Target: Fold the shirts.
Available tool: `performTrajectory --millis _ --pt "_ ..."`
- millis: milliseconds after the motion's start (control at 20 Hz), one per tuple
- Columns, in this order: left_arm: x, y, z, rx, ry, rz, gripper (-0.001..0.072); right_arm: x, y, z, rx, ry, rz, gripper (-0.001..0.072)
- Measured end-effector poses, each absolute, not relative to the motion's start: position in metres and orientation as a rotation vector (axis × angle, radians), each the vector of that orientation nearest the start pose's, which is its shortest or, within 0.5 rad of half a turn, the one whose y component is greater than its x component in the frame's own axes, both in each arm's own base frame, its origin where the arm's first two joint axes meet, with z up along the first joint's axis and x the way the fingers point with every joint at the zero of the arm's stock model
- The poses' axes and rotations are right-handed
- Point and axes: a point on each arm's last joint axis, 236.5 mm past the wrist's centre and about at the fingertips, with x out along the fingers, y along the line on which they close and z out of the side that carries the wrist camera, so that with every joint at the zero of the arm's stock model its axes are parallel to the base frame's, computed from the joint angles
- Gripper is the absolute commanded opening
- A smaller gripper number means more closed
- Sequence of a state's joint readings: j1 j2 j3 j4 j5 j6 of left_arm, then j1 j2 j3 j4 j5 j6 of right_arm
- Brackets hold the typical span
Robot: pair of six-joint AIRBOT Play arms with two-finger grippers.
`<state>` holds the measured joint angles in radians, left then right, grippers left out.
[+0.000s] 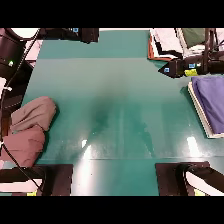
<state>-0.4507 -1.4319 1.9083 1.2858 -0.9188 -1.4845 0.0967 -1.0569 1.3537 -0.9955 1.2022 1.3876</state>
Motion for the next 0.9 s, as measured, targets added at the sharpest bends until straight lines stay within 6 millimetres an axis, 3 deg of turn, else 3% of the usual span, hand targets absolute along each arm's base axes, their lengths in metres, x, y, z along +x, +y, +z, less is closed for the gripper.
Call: performTrajectory --millis 700,800,900 --pt "0.459 -0.281 0.307 -0.056 0.437 -0.648 0.0021 0.365 0.158 0.200 0.226 0.854 0.577 0.0016" --pt "0.456 -0.268 0.308 -0.049 0.456 -0.632 0.0021 0.365 0.158 0.199 0.226 0.856 0.577 0.0017" --pt "0.455 -0.232 0.300 0.001 0.510 -0.561 0.0021 0.364 0.158 0.199 0.225 0.859 0.578 0.0017"
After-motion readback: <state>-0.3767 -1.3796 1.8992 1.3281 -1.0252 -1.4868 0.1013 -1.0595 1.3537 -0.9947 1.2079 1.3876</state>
